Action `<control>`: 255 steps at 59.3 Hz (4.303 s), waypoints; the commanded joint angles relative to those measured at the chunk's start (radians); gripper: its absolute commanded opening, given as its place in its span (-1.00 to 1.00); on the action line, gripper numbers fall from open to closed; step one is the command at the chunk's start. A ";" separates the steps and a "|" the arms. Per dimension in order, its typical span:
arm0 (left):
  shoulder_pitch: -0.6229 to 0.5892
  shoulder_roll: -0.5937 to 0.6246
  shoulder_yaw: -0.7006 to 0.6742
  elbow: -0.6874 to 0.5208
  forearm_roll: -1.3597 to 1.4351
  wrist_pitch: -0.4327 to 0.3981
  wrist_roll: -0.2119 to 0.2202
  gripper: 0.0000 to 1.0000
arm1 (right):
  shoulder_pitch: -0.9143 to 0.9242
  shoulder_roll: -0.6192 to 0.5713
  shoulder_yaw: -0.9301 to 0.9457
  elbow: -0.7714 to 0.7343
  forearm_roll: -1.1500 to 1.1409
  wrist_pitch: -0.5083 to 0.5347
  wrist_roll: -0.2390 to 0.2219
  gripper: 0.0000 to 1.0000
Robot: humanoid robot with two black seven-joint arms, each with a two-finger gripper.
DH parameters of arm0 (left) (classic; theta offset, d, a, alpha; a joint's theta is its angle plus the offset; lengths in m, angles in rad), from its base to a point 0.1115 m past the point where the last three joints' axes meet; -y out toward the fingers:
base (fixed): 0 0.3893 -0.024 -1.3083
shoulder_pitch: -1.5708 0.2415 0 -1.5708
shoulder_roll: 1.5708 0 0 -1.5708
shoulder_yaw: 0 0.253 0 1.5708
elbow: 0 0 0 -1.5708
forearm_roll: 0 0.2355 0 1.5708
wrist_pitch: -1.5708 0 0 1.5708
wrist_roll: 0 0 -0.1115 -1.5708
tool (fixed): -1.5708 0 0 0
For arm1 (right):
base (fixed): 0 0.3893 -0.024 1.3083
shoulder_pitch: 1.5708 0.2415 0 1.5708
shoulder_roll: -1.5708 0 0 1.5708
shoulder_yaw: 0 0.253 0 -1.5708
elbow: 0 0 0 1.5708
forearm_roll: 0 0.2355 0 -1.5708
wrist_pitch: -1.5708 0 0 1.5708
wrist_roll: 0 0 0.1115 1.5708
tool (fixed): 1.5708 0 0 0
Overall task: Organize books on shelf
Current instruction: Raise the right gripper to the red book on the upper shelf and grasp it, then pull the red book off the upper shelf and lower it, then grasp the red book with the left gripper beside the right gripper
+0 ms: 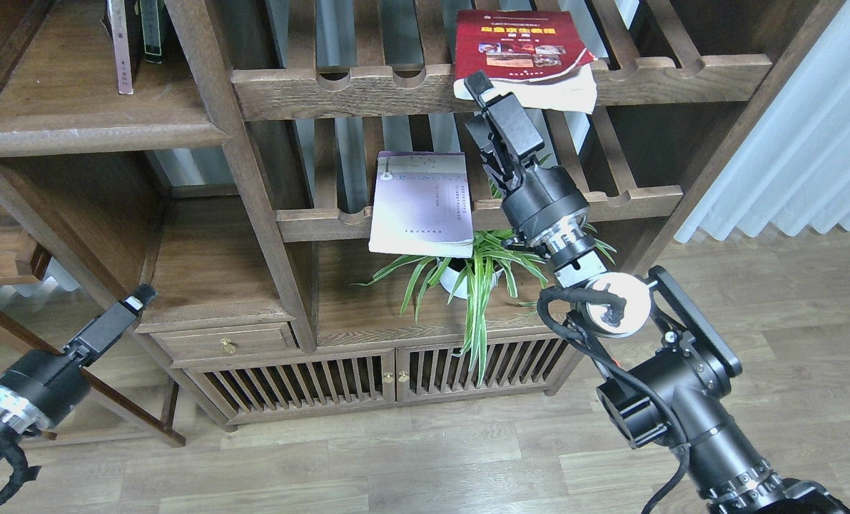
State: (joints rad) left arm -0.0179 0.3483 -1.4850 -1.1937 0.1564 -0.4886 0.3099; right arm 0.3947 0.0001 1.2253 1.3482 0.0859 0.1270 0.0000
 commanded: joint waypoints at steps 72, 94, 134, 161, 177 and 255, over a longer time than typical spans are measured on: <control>-0.004 0.000 -0.029 0.020 -0.006 0.000 -0.009 1.00 | 0.003 0.000 0.122 0.003 0.046 -0.167 0.086 -0.66; -0.005 0.000 -0.026 0.031 -0.006 0.000 -0.008 1.00 | -0.039 0.000 0.106 0.063 0.084 -0.014 0.064 -0.93; -0.002 -0.048 0.038 0.109 -0.005 0.000 -0.002 1.00 | -0.654 -0.207 0.171 0.328 0.285 0.362 0.054 -0.93; 0.006 -0.135 0.175 0.144 -0.021 0.000 -0.012 1.00 | -0.901 -0.301 0.198 0.246 0.357 0.362 -0.003 -0.89; 0.015 -0.288 0.446 0.149 -0.385 0.000 -0.015 1.00 | -0.870 -0.210 0.042 0.141 0.348 0.362 -0.112 -0.87; 0.010 -0.348 0.767 0.115 -0.442 0.000 -0.212 0.81 | -0.806 -0.020 -0.110 -0.100 0.221 0.362 -0.301 -0.85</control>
State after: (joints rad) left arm -0.0062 0.0007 -0.7333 -1.0838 -0.2855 -0.4886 0.0982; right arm -0.4111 -0.0199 1.1176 1.2486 0.3250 0.4887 -0.2936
